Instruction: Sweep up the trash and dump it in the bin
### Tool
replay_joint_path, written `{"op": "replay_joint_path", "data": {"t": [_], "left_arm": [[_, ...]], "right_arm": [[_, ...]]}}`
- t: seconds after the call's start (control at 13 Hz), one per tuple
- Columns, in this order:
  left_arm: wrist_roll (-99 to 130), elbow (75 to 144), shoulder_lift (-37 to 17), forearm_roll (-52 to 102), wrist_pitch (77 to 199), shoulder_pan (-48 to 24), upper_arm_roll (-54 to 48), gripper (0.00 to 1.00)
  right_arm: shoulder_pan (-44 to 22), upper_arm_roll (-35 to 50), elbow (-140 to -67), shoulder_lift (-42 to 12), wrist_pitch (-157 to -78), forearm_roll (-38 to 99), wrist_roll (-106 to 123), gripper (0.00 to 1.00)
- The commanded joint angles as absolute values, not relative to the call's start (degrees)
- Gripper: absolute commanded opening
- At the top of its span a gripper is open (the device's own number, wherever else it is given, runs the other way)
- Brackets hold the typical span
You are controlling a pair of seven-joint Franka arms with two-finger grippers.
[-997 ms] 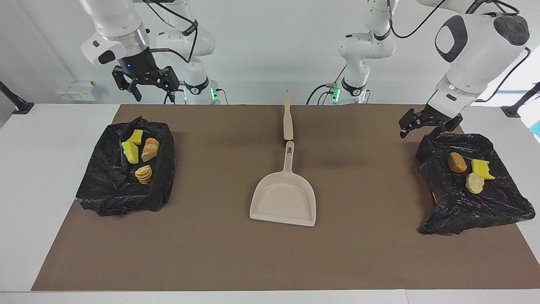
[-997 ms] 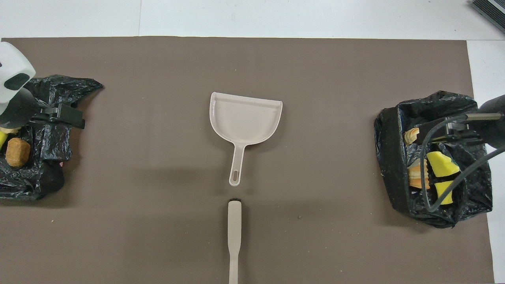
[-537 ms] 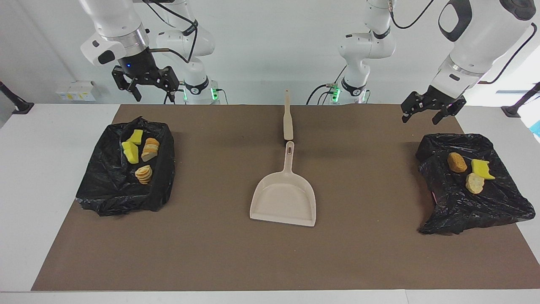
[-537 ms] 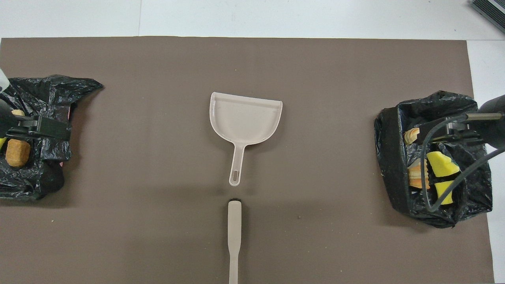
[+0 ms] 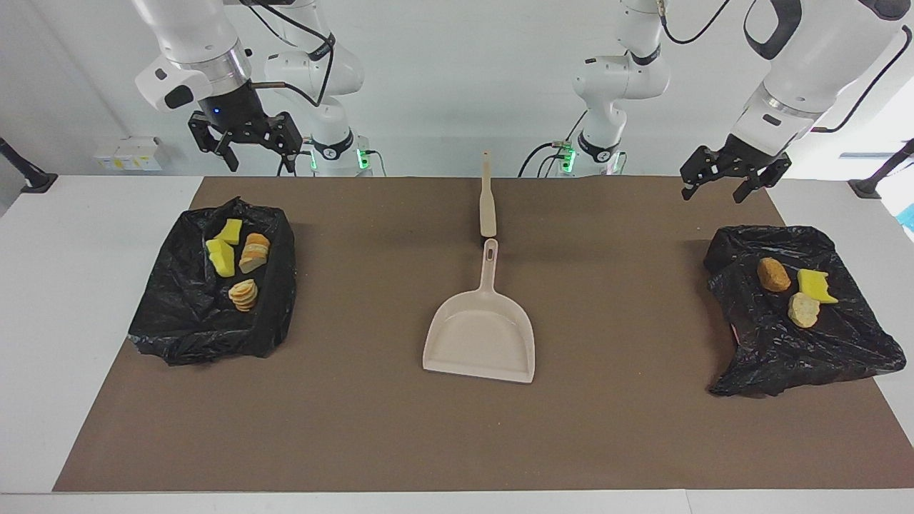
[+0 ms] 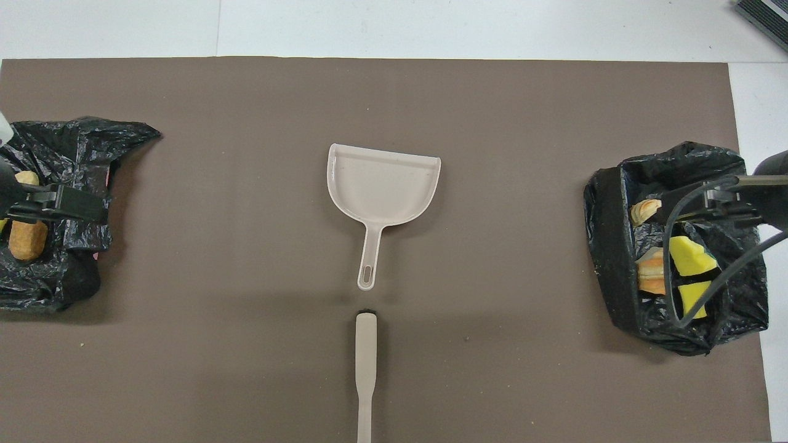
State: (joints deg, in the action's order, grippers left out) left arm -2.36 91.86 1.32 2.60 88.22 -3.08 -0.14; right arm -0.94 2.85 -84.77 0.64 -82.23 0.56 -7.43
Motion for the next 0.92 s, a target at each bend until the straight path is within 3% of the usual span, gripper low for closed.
{"op": "replay_joint_path", "data": {"t": [0.0, 0.84], "left_arm": [[-3.6, 89.56, 1.32, 0.88, 85.43, -2.9, -0.44, 1.0], [-3.52, 90.09, 1.49, 1.05, 85.61, -2.81, -0.53, 1.0]], "right_arm": [[-0.44, 3.16, -84.73, 0.79, -81.74, 0.7, -8.44, 1.0], [-0.44, 3.16, -84.73, 0.79, -81.91, 0.7, -8.35, 1.0]]}}
